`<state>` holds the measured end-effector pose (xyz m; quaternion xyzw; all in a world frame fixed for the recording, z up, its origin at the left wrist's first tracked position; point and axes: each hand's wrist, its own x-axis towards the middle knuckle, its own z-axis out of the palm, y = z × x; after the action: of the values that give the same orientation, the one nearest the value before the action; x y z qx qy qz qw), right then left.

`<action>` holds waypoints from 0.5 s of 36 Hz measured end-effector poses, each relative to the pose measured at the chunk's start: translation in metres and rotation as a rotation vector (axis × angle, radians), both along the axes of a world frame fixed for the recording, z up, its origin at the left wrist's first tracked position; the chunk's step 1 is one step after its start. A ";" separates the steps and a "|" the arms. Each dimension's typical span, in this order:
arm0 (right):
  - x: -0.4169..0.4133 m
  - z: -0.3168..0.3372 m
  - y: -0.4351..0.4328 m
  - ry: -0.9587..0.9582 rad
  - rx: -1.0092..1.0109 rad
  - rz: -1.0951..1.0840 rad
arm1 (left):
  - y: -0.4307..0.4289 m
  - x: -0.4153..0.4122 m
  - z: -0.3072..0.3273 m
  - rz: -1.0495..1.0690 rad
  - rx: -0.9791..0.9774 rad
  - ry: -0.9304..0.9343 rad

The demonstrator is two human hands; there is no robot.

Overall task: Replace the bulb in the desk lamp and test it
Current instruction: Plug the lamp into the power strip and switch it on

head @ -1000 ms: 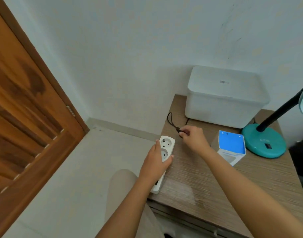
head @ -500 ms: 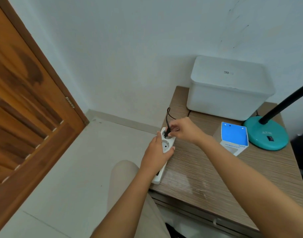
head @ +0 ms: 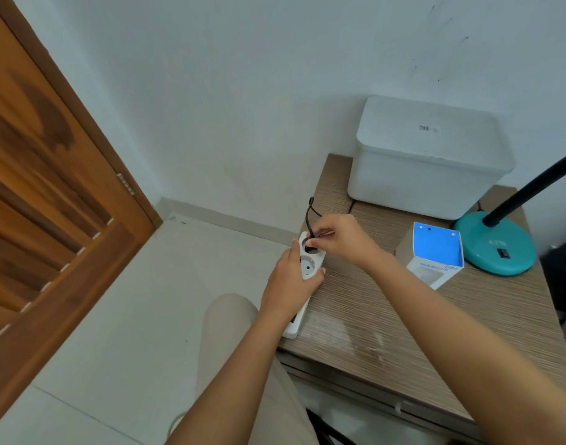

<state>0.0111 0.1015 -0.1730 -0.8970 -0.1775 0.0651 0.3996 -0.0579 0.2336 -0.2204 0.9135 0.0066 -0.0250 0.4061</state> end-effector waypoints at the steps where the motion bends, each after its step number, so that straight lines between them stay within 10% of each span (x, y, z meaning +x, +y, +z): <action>1: 0.000 -0.002 0.001 -0.020 -0.008 -0.009 | 0.000 0.000 0.000 0.002 -0.002 0.002; 18: -0.019 0.015 0.003 0.082 -0.167 -0.023 | 0.002 0.001 0.015 -0.056 0.016 0.113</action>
<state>-0.0078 0.1048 -0.1584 -0.9257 -0.1448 0.1121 0.3309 -0.0571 0.2353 -0.2058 0.9137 0.0039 -0.0877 0.3969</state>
